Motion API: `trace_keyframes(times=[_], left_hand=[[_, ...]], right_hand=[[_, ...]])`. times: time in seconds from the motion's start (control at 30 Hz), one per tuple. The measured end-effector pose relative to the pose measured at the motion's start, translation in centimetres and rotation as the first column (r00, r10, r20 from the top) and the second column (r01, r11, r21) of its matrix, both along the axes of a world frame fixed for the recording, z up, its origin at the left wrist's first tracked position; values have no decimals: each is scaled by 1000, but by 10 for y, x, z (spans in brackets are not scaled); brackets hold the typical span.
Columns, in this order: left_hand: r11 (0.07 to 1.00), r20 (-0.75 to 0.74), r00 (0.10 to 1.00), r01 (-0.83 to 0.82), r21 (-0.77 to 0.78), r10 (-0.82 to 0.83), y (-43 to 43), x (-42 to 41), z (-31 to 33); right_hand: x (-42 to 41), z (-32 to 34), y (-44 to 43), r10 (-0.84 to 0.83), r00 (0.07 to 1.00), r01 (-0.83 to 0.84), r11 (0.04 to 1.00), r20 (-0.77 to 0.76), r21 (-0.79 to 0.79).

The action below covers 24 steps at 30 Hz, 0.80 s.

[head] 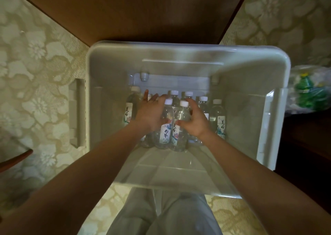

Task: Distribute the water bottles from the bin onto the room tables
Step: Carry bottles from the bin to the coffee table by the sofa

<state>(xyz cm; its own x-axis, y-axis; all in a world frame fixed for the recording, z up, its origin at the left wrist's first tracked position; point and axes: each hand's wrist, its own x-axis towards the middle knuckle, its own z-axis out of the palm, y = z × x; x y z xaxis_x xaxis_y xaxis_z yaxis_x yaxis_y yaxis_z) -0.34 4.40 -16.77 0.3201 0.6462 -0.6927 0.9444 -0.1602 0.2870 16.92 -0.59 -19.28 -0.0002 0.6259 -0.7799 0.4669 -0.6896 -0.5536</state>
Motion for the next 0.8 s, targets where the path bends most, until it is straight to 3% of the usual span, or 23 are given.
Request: trace_keyframes(times=[0.17, 0.3, 0.6, 0.8], left_hand=[[981, 181, 968, -187, 54, 175, -24, -8, 11], [922, 397, 833, -359, -142, 385, -45, -10, 23], [848, 524, 670, -465, -256, 526, -54, -19, 68], [695, 558, 459, -634, -340, 691, -57, -44, 115]], right_hand=[[7, 7, -11, -48, 995, 55, 995, -83, 87], [14, 19, -19, -65, 991, 81, 986, -115, 145], [19, 63, -15, -33, 980, 75, 974, -195, 214], [10, 123, 11, 112, 970, -62, 972, -217, 226]])
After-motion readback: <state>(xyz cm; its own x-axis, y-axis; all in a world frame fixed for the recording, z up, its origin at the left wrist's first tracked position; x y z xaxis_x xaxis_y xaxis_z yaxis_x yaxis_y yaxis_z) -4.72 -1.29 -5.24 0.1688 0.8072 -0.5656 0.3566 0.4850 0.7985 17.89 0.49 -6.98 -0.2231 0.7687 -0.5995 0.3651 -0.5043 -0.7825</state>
